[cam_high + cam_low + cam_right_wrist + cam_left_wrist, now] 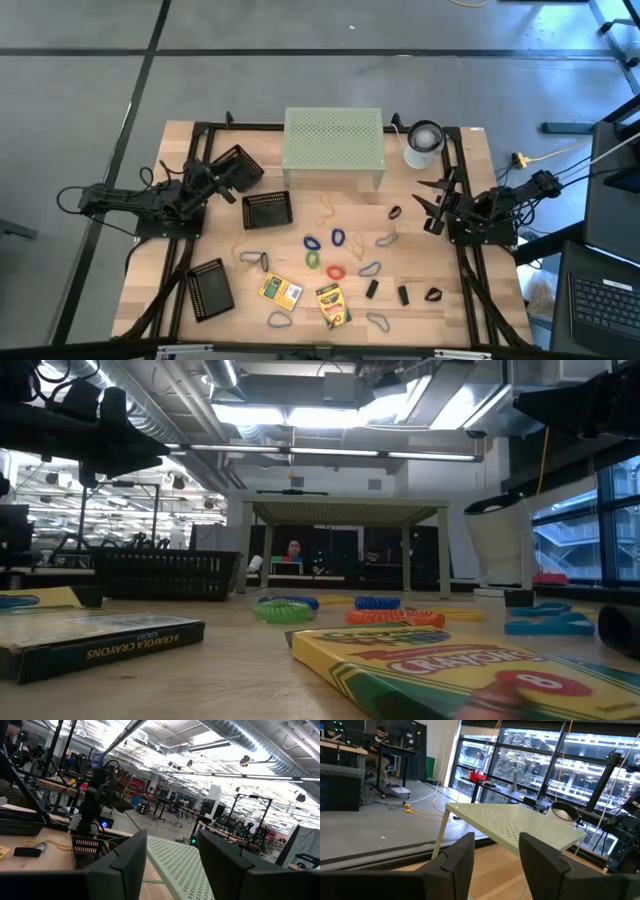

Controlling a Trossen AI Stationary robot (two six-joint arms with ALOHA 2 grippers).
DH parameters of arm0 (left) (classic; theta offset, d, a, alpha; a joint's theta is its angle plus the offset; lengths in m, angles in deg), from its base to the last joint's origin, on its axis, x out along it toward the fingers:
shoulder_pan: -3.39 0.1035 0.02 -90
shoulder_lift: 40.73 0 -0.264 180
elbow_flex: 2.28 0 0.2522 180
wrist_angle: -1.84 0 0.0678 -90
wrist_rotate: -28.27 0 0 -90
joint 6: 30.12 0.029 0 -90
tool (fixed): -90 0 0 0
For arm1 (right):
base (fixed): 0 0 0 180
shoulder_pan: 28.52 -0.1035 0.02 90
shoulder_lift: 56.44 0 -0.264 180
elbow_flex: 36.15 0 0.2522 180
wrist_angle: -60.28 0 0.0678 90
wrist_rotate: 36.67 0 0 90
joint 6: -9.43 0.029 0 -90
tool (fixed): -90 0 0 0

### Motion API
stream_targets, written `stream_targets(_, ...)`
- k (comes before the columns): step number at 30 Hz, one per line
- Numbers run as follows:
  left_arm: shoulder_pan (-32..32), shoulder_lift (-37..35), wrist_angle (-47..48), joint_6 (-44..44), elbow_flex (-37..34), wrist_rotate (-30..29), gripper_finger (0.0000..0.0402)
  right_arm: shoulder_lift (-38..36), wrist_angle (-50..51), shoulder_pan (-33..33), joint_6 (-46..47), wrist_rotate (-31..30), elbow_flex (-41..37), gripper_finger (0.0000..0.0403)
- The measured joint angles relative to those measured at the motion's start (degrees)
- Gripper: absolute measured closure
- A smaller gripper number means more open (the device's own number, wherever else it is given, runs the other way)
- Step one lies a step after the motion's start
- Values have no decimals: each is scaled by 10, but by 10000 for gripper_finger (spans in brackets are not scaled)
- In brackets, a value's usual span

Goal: Pick & Place Office Desk Supplies

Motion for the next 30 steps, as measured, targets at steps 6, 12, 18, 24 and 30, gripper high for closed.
stream_targets(6,0,0,0,0,0,0,252,0,0,0,0,5,0,223)
stream_targets(12,0,0,0,0,0,0,252,0,0,0,-1,3,0,223)
stream_targets(18,0,0,0,0,0,0,252,0,0,0,-1,0,0,223)
stream_targets(24,0,0,-1,0,0,0,252,0,0,0,-1,5,0,223)
stream_targets(30,0,0,-1,0,0,0,252,0,0,0,0,6,0,223)
